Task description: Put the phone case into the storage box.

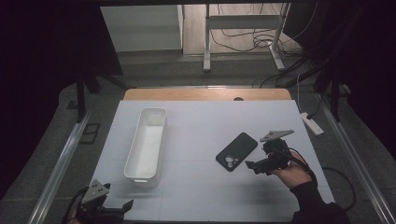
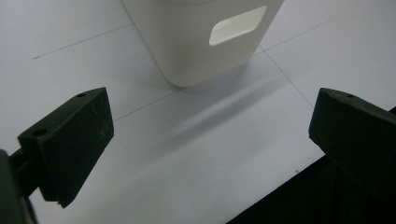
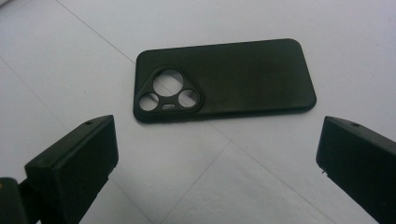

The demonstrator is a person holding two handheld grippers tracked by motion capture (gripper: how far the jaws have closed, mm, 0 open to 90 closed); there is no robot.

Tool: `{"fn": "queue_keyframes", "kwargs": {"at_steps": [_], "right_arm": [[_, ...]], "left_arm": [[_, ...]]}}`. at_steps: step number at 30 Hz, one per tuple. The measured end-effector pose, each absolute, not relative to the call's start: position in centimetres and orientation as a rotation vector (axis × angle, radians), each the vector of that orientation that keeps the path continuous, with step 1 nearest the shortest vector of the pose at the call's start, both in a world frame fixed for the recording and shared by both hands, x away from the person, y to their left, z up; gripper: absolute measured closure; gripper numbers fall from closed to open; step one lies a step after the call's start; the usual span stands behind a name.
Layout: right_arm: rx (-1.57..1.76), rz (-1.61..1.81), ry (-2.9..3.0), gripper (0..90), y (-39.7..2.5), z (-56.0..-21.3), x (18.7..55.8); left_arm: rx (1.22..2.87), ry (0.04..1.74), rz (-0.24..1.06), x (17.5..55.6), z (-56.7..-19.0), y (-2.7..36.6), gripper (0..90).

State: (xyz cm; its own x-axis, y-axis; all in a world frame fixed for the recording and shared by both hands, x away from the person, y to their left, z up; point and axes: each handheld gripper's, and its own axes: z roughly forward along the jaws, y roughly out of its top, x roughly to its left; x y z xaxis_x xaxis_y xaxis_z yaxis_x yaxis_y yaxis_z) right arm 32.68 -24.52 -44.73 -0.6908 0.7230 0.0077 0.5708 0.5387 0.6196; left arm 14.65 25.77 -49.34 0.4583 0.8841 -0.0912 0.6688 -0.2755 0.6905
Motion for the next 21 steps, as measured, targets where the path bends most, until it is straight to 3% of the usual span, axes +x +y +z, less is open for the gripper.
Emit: {"fn": "queue_keyframes", "kwargs": {"at_steps": [21], "right_arm": [[1.088, 0.865, 2.552, 0.0, -22.7, -45.4, 35.8]], "left_arm": [[2.046, 1.289, 0.413, 14.7, -49.3, 25.7, 0.8]]}}
